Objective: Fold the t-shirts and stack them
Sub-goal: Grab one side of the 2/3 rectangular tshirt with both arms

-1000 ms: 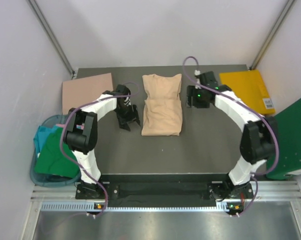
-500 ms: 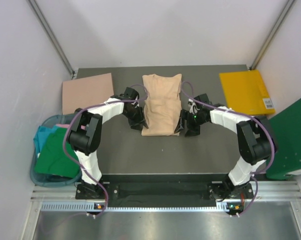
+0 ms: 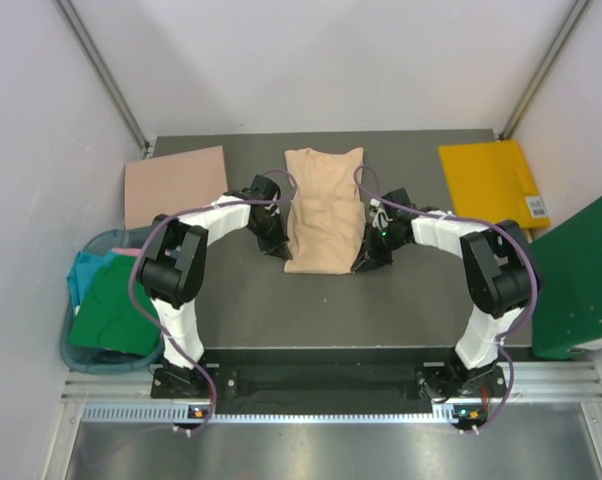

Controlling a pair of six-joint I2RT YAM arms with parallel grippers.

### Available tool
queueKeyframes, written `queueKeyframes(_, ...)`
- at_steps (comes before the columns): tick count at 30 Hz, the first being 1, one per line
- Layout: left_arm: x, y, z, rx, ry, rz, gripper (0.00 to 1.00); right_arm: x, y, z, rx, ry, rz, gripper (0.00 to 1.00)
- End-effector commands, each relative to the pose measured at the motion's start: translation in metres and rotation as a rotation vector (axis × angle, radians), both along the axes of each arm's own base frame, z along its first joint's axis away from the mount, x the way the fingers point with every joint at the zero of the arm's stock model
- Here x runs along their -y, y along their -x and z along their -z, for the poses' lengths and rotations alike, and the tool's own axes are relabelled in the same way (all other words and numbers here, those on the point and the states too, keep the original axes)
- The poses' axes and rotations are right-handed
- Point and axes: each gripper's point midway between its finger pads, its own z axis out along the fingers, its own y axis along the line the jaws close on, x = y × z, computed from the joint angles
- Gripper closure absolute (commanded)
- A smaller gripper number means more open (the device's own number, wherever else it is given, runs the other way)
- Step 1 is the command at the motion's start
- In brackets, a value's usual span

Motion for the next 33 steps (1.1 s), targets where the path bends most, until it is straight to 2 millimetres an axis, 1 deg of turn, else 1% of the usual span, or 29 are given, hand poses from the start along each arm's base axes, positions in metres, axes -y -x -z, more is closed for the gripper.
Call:
queueKeyframes(1, -0.009, 0.012, -0.027, 0.063, -0.016, -0.013, 1.0, 0.007, 0.009, -0.018, 0.027, 0.039, -0.059, 1.0)
queueKeyframes(2, -0.011, 0.012, -0.044, 0.113, -0.008, -0.02, 1.0, 0.01, 0.009, -0.02, 0.043, 0.052, -0.064, 1.0)
queueKeyframes(4, -0.019, 0.018, -0.048, 0.125, -0.031, -0.026, 1.0, 0.013, 0.012, -0.021, 0.045, 0.063, -0.068, 1.0)
queueKeyframes(5, -0.02, 0.019, -0.055, 0.14, -0.03, -0.023, 1.0, 0.013, 0.012, -0.023, 0.054, 0.063, -0.077, 1.0)
queueKeyframes(6, -0.02, 0.021, -0.055, 0.143, -0.025, -0.011, 1.0, 0.013, 0.013, -0.022, 0.052, 0.062, -0.078, 1.0)
queueKeyframes(7, -0.018, 0.028, -0.053, 0.131, -0.007, 0.004, 1.0, 0.013, 0.014, -0.021, 0.046, 0.06, -0.081, 1.0)
queueKeyframes(8, -0.017, 0.029, -0.055, 0.143, 0.008, 0.006, 1.0, 0.012, 0.016, -0.018, 0.034, 0.055, -0.086, 1.0)
queueKeyframes(9, -0.018, 0.037, -0.05, 0.13, 0.012, 0.009, 1.0, 0.012, 0.016, -0.017, 0.029, 0.052, -0.087, 1.0)
queueKeyframes(11, -0.017, 0.046, -0.048, 0.12, 0.017, 0.016, 1.0, 0.012, 0.019, -0.014, 0.012, 0.051, -0.1, 1.0)
queueKeyframes(12, -0.02, 0.056, -0.04, 0.083, 0.008, 0.02, 1.0, 0.012, 0.019, -0.013, 0.01, 0.053, -0.101, 1.0)
queueKeyframes(13, -0.023, 0.061, -0.035, 0.061, -0.008, 0.021, 1.0, 0.012, 0.02, -0.012, 0.006, 0.053, -0.103, 1.0)
queueKeyframes(15, -0.03, 0.076, -0.019, -0.002, -0.046, 0.022, 1.0, 0.012, 0.022, -0.01, -0.001, 0.052, -0.111, 1.0)
queueKeyframes(18, -0.033, 0.089, -0.007, -0.054, -0.063, 0.023, 1.0, 0.013, 0.025, -0.007, -0.012, 0.051, -0.12, 0.99)
queueKeyframes(23, -0.029, 0.098, 0.003, -0.087, -0.084, 0.041, 1.0, 0.015, 0.035, -0.003, -0.037, 0.048, -0.148, 1.0)
queueKeyframes(26, -0.022, 0.098, -0.002, -0.076, -0.081, 0.054, 1.0, 0.016, 0.042, -0.008, -0.045, 0.037, -0.172, 1.0)
queueKeyframes(27, -0.017, 0.096, -0.007, -0.064, -0.077, 0.068, 1.0, 0.017, 0.045, -0.009, -0.049, 0.038, -0.177, 1.0)
queueKeyframes(29, -0.014, 0.097, -0.016, -0.054, -0.074, 0.076, 1.0, 0.019, 0.052, -0.016, -0.053, 0.033, -0.193, 1.0)
queueKeyframes(31, -0.007, 0.095, -0.031, -0.024, -0.057, 0.084, 1.0, 0.019, 0.058, -0.023, -0.055, 0.016, -0.21, 1.0)
queueKeyframes(32, -0.006, 0.099, -0.036, -0.032, -0.059, 0.083, 1.0, 0.019, 0.062, -0.031, -0.048, 0.006, -0.219, 1.0)
queueKeyframes(33, -0.003, 0.097, -0.045, -0.013, -0.051, 0.086, 1.0, 0.018, 0.063, -0.037, -0.041, -0.003, -0.225, 1.0)
